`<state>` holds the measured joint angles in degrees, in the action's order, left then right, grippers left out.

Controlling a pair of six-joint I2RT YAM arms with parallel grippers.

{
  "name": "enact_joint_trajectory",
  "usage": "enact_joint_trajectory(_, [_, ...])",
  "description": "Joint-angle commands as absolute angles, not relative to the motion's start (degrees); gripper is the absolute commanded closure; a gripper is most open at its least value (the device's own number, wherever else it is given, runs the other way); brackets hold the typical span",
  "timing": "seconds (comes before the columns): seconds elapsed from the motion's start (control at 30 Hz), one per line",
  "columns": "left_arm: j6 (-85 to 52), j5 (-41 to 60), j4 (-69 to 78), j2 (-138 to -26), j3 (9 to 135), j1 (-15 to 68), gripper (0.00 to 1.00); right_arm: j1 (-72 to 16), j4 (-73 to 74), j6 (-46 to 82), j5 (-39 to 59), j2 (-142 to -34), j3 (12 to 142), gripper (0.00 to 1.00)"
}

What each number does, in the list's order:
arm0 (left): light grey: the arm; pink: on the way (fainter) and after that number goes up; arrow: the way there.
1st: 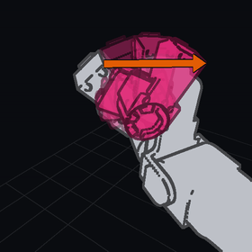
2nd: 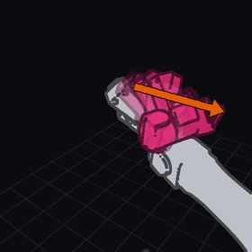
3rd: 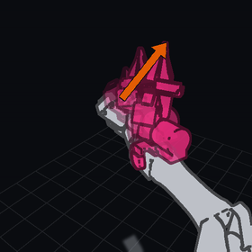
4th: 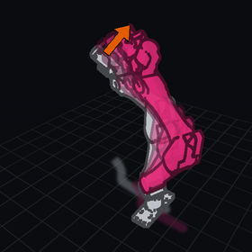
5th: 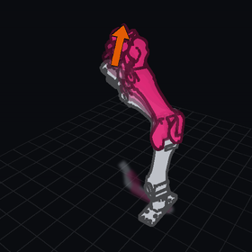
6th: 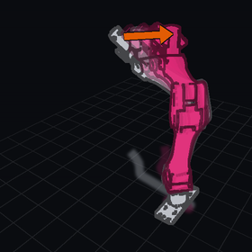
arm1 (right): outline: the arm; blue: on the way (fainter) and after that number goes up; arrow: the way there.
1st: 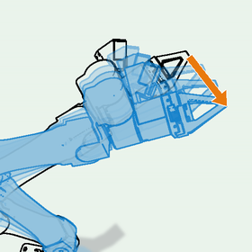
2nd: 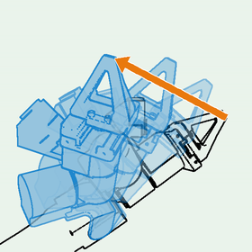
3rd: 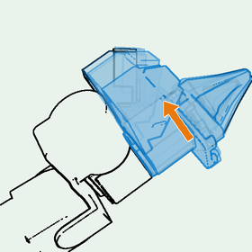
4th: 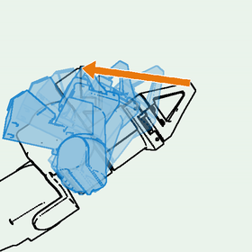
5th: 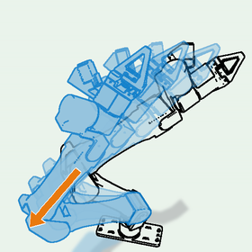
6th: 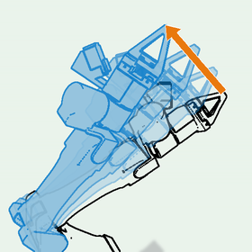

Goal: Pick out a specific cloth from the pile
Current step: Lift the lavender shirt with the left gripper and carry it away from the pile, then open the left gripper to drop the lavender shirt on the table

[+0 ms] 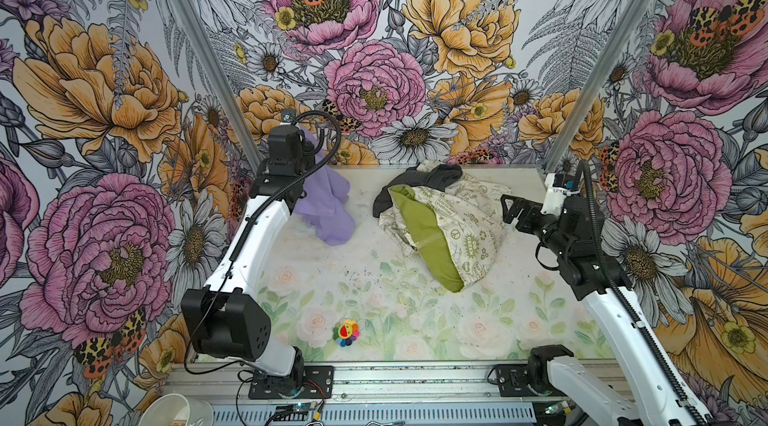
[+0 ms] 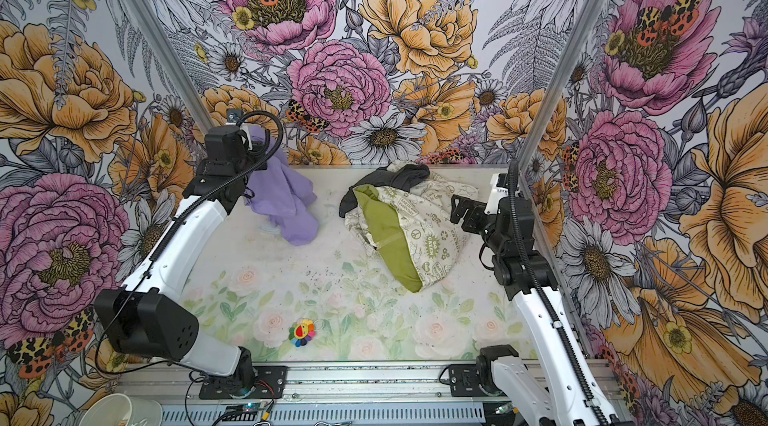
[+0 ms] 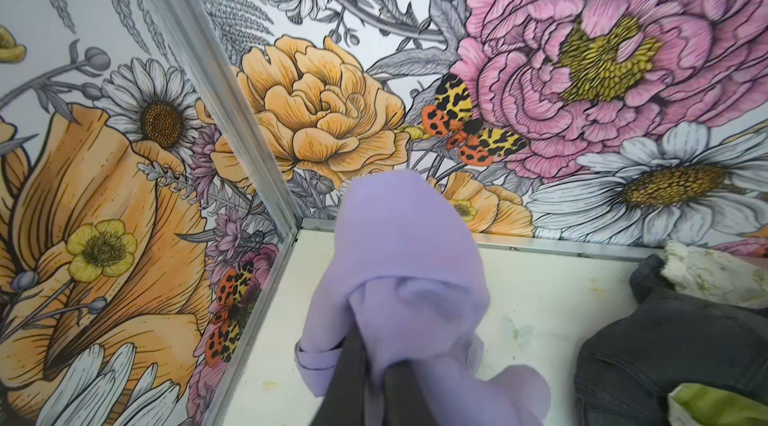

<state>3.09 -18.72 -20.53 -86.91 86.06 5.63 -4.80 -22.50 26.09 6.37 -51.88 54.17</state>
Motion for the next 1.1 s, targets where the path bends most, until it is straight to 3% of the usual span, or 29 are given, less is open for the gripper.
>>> enact_joint_trajectory(0.0, [-0.7, -16.2, -15.6, -84.9, 82.3, 4.6, 0.59, -4.6, -22.1, 25.8, 7.0, -51.0, 53.6, 0.00])
enact_joint_trajectory(0.17, [-6.0, -12.4, -15.1, -77.0, 73.5, 5.2, 0.10, -4.5, -22.1, 24.3, 6.0, -50.3, 52.1, 0.00])
enact_joint_trajectory(0.23, [-7.6, -10.1, -13.5, -71.8, 68.3, 6.4, 0.01, -4.6, -22.1, 23.5, 5.6, -50.1, 51.3, 0.01])
enact_joint_trajectory(0.5, [-9.3, -16.7, -7.7, -53.1, 46.9, 9.1, 0.01, -4.5, -20.8, 19.7, 0.5, -49.4, 47.1, 0.01])
enact_joint_trajectory(0.7, [-7.2, -19.7, 5.0, -45.7, 30.4, 8.0, 0.01, -4.4, -15.4, 16.9, -2.9, -48.5, 40.6, 0.01])
enact_joint_trajectory(0.87, [-3.7, -21.4, 20.4, -46.0, 19.6, 6.9, 0.01, -4.1, -4.6, 14.9, -8.5, -48.3, 32.6, 0.01])
enact_joint_trajectory(1.07, [-2.3, -18.3, 40.2, -56.8, 11.9, 3.0, 0.01, -3.7, 20.0, 9.3, -16.1, -53.2, 19.7, 0.01])
